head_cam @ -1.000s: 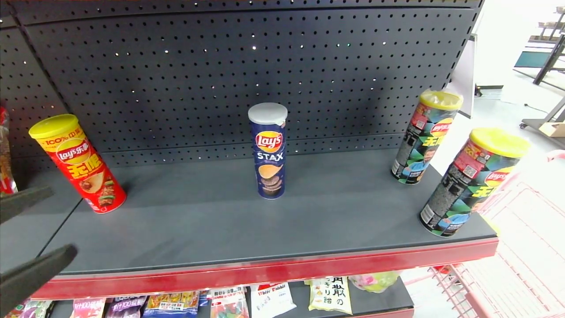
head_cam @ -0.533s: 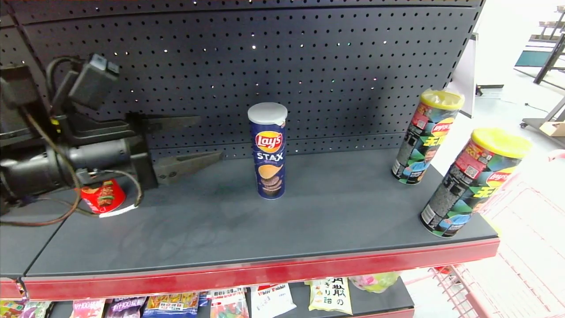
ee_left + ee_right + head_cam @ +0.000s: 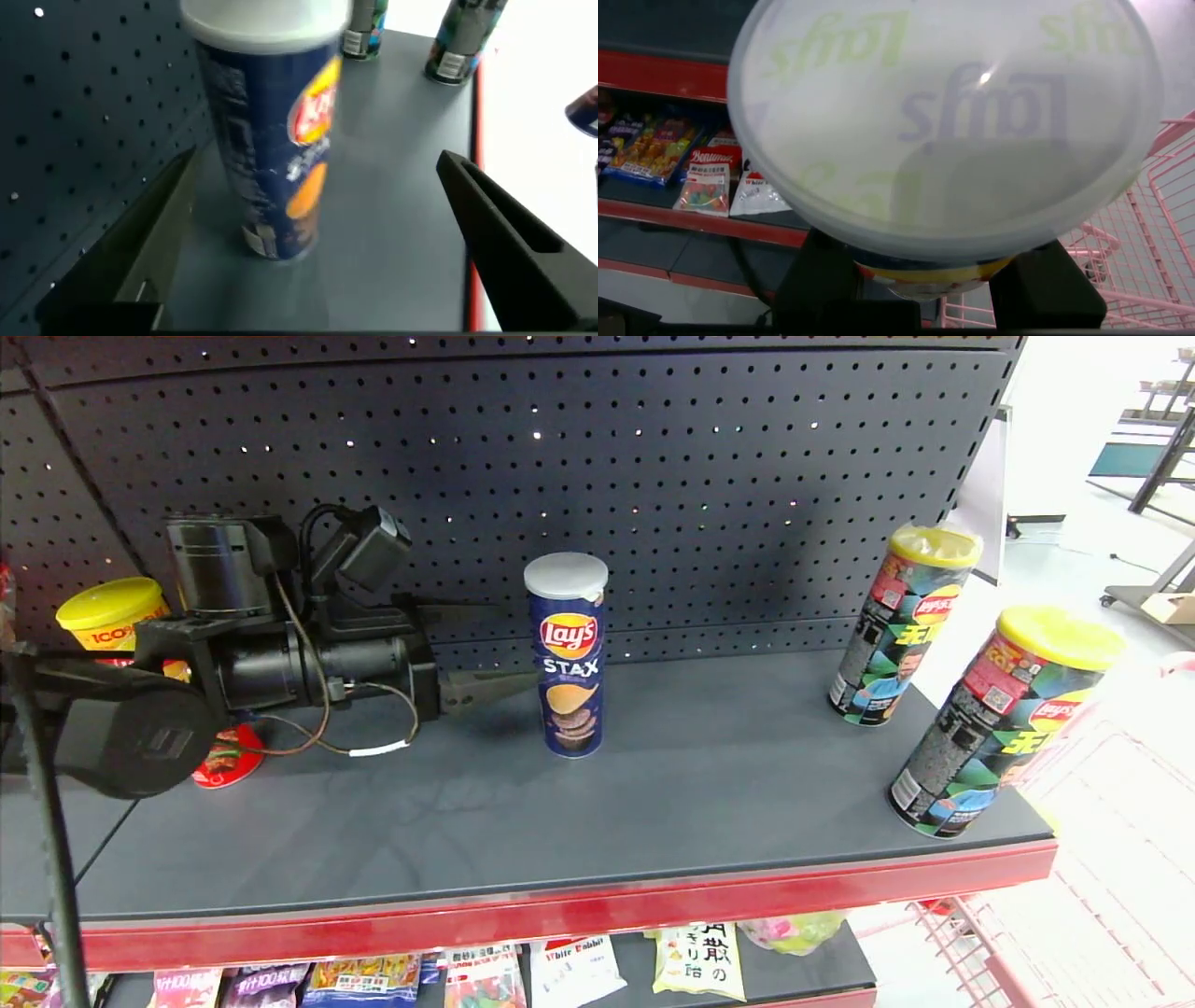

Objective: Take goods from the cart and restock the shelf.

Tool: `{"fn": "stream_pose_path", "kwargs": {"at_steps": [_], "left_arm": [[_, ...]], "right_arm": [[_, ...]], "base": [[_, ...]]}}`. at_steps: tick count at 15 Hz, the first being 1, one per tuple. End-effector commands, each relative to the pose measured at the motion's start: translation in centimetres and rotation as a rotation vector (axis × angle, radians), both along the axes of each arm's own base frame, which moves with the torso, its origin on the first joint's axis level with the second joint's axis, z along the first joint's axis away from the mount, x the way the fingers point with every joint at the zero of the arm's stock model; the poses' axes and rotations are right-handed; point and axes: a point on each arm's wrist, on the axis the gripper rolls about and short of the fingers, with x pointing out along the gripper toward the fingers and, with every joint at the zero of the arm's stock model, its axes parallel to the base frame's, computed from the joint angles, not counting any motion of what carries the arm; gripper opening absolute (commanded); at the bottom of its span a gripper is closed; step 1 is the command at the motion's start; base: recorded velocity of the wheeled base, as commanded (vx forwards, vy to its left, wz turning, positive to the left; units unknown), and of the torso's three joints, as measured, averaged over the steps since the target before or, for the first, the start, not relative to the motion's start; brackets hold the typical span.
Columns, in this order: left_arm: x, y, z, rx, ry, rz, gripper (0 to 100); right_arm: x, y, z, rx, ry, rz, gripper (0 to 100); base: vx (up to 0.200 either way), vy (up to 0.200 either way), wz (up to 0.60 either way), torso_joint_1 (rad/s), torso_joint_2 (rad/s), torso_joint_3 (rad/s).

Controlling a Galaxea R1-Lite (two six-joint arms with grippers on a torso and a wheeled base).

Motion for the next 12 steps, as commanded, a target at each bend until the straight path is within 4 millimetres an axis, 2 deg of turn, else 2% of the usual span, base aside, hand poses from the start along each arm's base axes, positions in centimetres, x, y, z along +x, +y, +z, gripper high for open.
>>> {"fn": "stream_pose_path", "kwargs": {"at_steps": [1, 7, 12], "left_arm": [[1.8, -0.6, -0.4, -0.003, 0.001, -0.018, 100], [4.6, -2.0, -0.2, -0.017, -0.031, -0.058, 100], [5.1, -3.5, -0.1, -0.01, 0.003, -0.094, 100]], "right_arm": [[0.0, 0.0, 0.0, -0.001, 0.001, 0.001, 0], [0.0, 0.0, 0.1, 0.0, -0.002, 0.001, 0], [0.0, 0.0, 0.1, 0.0, -0.002, -0.001, 0]], "base": [[0.0, 0.0, 0.0, 0.0, 0.0, 0.0], [0.0, 0.0, 0.0, 0.0, 0.0, 0.0], [0.0, 0.0, 0.0, 0.0, 0.0, 0.0]]}}
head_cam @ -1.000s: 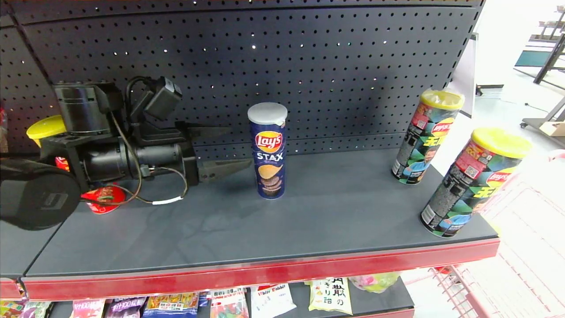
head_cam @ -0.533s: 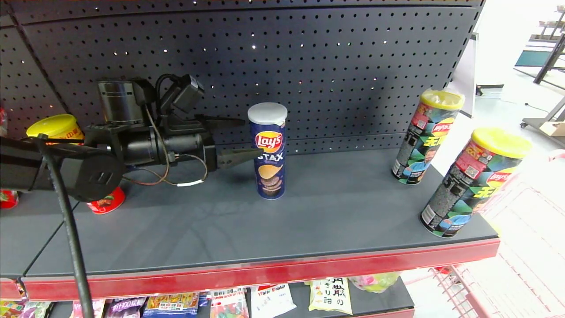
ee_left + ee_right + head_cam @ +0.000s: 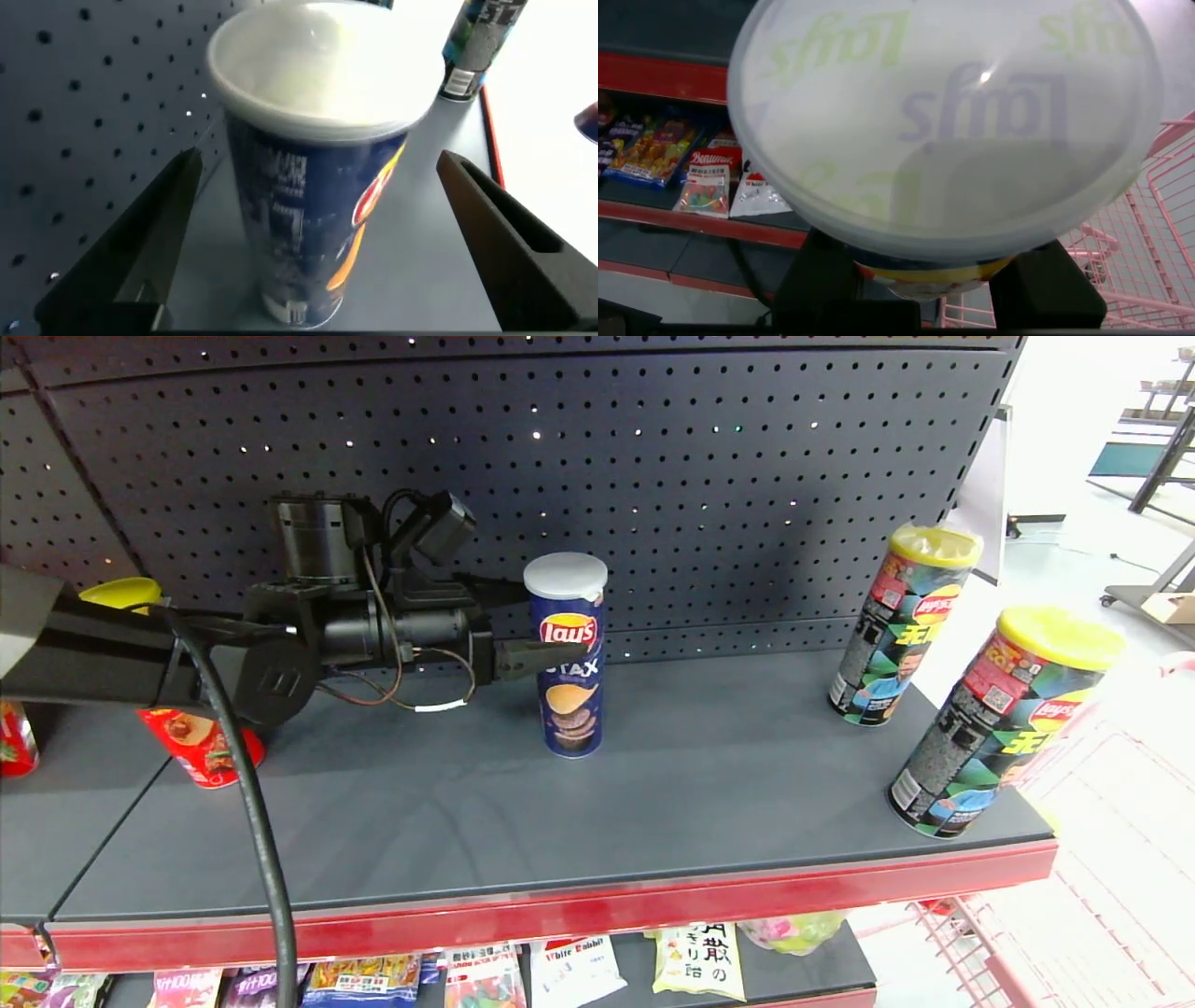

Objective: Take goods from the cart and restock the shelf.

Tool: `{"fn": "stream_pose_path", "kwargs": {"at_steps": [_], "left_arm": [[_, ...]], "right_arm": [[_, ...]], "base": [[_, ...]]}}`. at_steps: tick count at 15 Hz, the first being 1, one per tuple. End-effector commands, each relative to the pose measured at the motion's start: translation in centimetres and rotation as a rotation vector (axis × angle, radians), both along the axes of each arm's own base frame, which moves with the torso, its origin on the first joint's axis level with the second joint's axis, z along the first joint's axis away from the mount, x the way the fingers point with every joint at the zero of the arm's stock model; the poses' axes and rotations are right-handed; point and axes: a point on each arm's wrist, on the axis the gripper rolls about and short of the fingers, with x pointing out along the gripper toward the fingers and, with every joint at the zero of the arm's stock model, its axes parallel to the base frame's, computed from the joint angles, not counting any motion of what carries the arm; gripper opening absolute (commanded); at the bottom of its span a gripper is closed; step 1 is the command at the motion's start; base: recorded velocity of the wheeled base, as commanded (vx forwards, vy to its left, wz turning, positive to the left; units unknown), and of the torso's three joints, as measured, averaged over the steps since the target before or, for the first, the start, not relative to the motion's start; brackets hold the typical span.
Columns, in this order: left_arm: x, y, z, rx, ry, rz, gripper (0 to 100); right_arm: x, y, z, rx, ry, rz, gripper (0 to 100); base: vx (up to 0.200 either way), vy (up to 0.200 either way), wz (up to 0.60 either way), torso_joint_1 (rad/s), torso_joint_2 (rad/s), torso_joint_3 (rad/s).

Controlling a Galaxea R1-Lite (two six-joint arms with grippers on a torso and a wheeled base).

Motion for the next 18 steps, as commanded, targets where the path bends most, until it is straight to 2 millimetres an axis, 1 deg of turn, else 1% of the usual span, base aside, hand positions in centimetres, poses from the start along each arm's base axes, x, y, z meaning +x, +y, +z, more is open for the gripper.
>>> {"fn": "stream_pose_path", "kwargs": {"at_steps": [1, 4, 8, 9, 15, 18], "left_arm": [[0.7, -0.4, -0.1, -0.002, -0.004, -0.007, 100], [1.6, -0.8, -0.2, -0.007, -0.008, -0.028, 100], [1.7, -1.4, -0.6, -0.006, 0.006, -0.063, 100], [1.7, -1.5, -0.8, -0.005, 0.01, -0.065, 0], [1.1, -2.2, -0.8, -0.002, 0.022, -0.089, 0], [-1.1, -1.3, -0.1, -0.004, 0.034, -0.115, 0]], "right_arm": [[0.0, 0.0, 0.0, -0.001, 0.002, -0.001, 0], [0.0, 0.0, 0.0, -0.001, 0.002, -0.004, 0], [0.0, 0.0, -0.1, -0.001, 0.005, -0.004, 0], [0.0, 0.0, -0.1, -0.002, 0.005, -0.005, 0], [0.0, 0.0, -0.1, -0.002, 0.006, -0.004, 0], [0.0, 0.0, -0.1, -0.003, 0.004, -0.004, 0]], "base": [[0.0, 0.0, 0.0, 0.0, 0.0, 0.0], [0.0, 0.0, 0.0, 0.0, 0.0, 0.0], [0.0, 0.0, 0.0, 0.0, 0.0, 0.0], [0.0, 0.0, 0.0, 0.0, 0.0, 0.0], [0.0, 0.0, 0.0, 0.0, 0.0, 0.0], [0.0, 0.0, 0.0, 0.0, 0.0, 0.0]]}}
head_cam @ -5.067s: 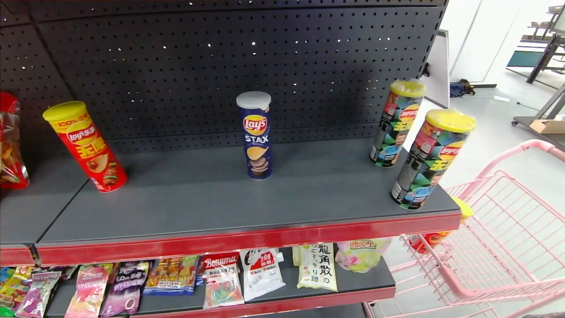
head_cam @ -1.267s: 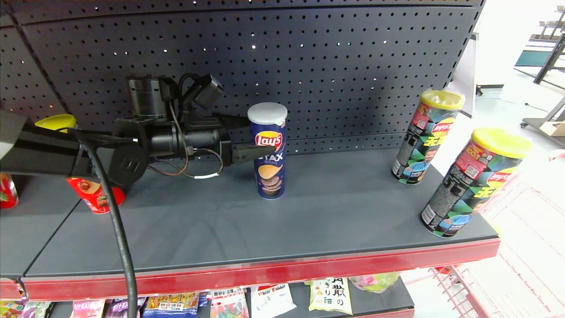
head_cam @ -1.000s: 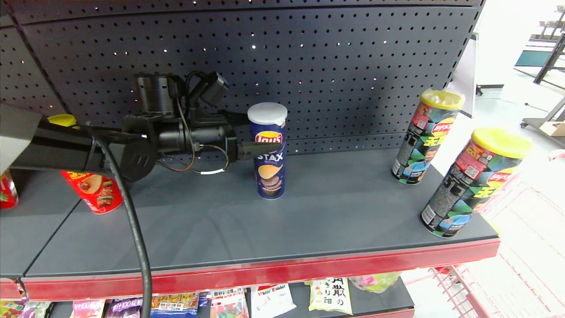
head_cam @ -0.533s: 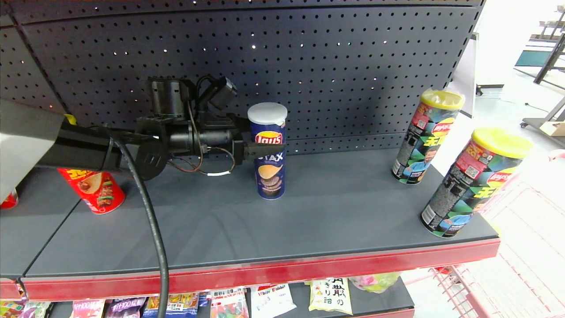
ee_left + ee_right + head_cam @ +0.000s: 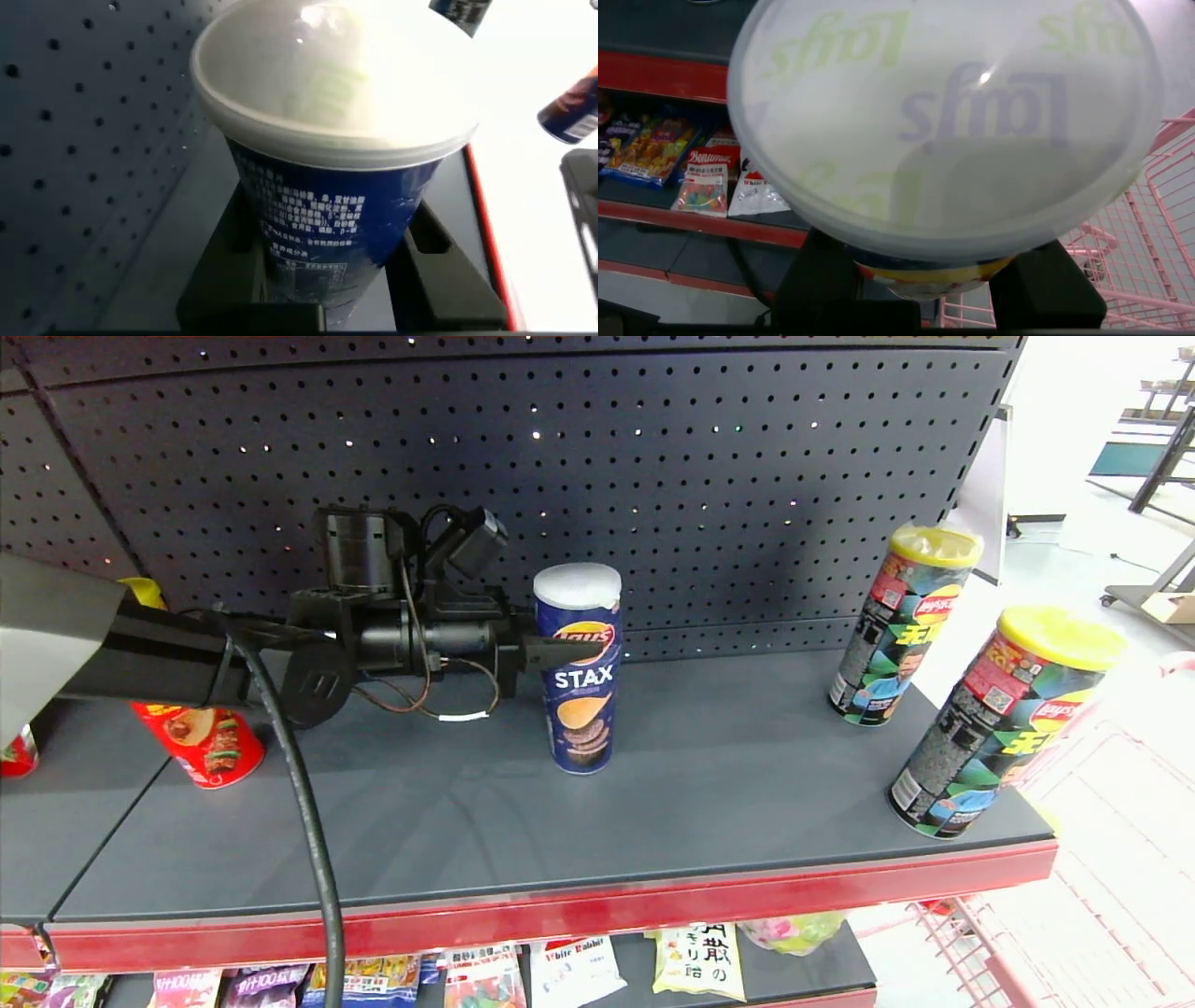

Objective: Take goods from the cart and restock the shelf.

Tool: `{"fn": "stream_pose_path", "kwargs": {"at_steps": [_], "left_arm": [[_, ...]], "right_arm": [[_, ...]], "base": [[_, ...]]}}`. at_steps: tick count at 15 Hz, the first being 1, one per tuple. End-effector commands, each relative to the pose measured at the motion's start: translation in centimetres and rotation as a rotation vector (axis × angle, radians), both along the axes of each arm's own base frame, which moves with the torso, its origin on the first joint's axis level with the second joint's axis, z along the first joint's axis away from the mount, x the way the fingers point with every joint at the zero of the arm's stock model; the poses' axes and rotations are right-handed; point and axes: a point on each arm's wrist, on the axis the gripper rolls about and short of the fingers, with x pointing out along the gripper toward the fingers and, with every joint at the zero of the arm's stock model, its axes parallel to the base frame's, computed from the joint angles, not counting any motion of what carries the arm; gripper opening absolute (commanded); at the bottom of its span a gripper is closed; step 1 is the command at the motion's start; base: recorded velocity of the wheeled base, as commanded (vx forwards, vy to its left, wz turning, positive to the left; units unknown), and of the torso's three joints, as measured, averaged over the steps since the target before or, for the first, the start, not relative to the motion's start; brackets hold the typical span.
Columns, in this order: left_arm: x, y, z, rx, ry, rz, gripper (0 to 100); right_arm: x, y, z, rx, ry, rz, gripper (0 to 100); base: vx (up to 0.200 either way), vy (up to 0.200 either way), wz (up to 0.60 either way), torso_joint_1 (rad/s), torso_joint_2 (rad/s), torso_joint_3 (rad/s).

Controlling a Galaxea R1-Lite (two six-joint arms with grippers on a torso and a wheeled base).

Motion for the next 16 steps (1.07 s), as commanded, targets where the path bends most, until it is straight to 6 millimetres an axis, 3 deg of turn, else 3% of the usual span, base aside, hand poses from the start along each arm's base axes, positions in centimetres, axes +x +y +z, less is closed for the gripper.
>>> {"fn": "stream_pose_path", "kwargs": {"at_steps": [1, 6, 16], "left_arm": [[-2.5, 1.0, 1.3, -0.007, -0.004, -0.018, 0], [-6.2, 2.3, 2.8, -0.02, -0.019, -0.057, 0], [-8.2, 2.3, -0.4, 0.027, 0.002, -0.136, 0]], "right_arm": [[0.0, 0.0, 0.1, -0.001, -0.002, 0.001, 0], [0.0, 0.0, 0.1, 0.0, -0.005, 0.001, 0], [0.0, 0.0, 0.2, 0.001, -0.008, 0.001, 0]], "base": [[0.0, 0.0, 0.0, 0.0, 0.0, 0.0], [0.0, 0.0, 0.0, 0.0, 0.0, 0.0], [0.0, 0.0, 0.0, 0.0, 0.0, 0.0]]}}
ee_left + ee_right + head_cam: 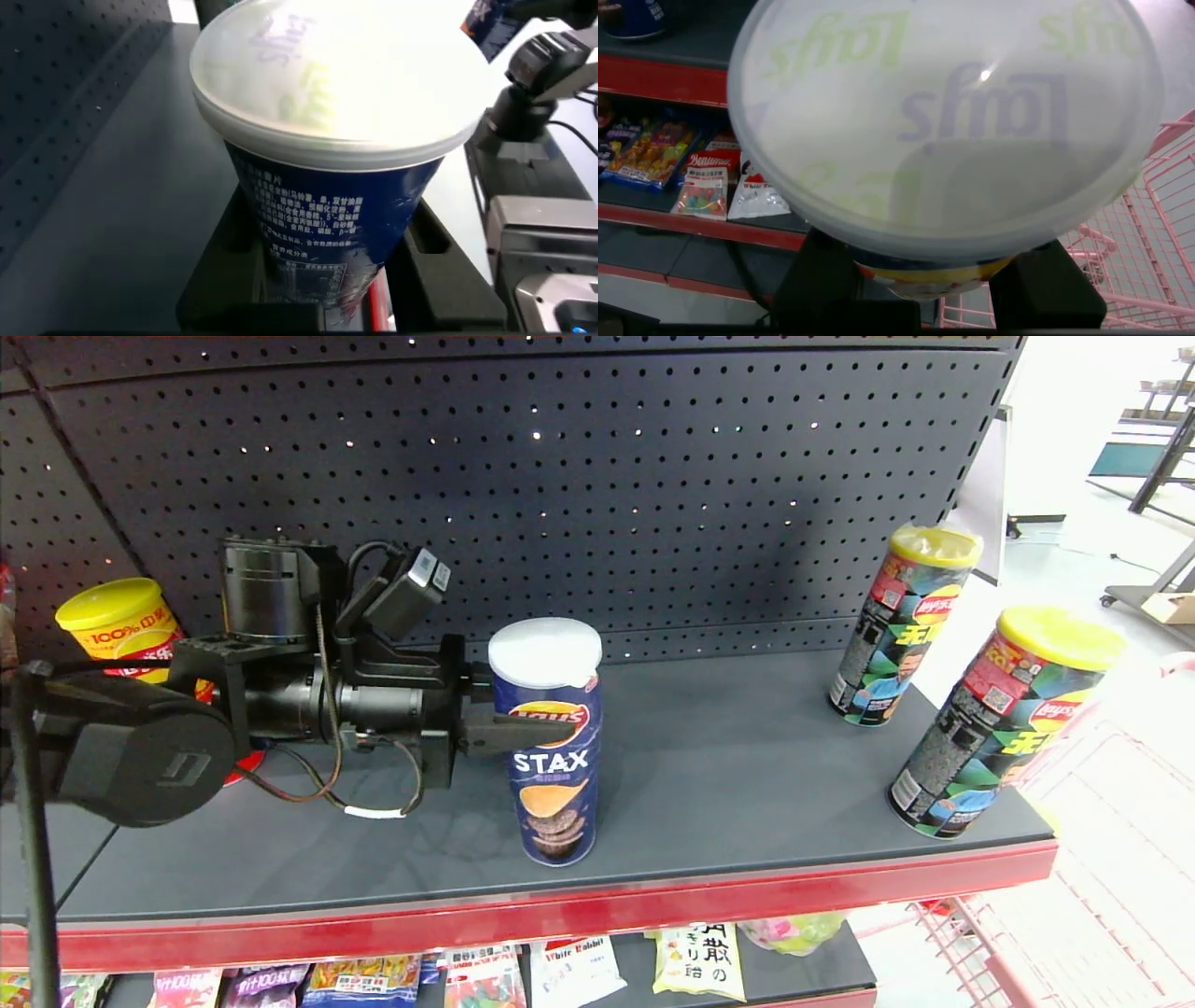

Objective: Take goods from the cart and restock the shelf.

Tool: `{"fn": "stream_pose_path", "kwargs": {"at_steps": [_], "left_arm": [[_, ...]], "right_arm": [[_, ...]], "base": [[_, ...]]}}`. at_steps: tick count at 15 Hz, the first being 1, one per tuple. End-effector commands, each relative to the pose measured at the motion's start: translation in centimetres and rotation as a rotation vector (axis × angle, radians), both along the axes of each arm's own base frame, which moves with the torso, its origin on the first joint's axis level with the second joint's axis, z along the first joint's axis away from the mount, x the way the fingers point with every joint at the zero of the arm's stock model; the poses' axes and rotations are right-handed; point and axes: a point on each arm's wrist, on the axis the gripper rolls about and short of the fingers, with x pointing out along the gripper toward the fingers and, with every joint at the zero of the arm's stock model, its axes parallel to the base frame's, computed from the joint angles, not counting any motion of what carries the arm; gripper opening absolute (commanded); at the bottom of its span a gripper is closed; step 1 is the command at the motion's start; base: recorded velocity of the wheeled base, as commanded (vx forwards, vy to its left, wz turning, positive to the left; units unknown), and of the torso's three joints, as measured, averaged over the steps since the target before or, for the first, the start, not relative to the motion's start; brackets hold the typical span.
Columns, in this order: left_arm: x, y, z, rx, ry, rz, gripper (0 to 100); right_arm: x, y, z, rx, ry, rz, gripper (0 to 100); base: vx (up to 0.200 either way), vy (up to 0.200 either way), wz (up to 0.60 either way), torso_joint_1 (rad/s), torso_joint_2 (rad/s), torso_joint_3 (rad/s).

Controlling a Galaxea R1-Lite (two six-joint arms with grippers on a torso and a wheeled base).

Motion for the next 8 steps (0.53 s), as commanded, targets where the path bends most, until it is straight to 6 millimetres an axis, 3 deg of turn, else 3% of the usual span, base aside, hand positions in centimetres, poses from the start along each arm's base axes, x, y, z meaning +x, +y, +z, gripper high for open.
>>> {"fn": "stream_pose_path", "kwargs": {"at_steps": [1, 8], "left_arm": [[-0.52, 0.09, -0.4, 0.006, 0.013, -0.005, 0], [-0.87, 0.27, -0.62, 0.009, 0.025, -0.009, 0]], "right_arm": [[0.02, 0.01, 0.0, 0.0, 0.001, 0.001, 0], [0.02, 0.01, 0.0, 0.0, 0.001, 0.001, 0]], "base": [[0.0, 0.0, 0.0, 0.0, 0.0, 0.0], [0.0, 0.0, 0.0, 0.0, 0.0, 0.0]]}}
